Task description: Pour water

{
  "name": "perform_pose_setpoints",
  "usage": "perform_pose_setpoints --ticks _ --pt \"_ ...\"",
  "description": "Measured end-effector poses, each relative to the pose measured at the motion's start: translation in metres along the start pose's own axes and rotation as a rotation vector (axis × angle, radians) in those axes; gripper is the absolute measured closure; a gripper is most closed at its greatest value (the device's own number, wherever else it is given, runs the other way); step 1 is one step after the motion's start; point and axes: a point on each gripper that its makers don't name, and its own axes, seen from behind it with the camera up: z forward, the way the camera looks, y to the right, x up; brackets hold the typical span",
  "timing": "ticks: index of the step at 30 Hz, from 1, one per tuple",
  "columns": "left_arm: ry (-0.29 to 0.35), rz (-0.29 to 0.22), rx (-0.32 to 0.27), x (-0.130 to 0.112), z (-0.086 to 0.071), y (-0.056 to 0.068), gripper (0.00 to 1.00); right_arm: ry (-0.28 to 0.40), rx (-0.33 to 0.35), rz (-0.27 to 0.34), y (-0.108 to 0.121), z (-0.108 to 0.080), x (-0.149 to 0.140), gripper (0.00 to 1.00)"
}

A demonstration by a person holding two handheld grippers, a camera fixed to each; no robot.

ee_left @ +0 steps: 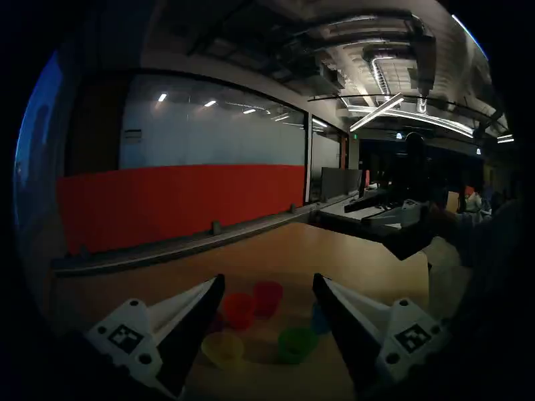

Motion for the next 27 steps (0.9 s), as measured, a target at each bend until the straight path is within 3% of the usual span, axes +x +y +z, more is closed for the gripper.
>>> perform_pose_setpoints --ticks 27 --pt "-0.211 0.023 -0.113 -0.106 0.037 0.025 0.02 -0.181 0.12 -0.038 -0.022 0.026 -0.094 0.01"
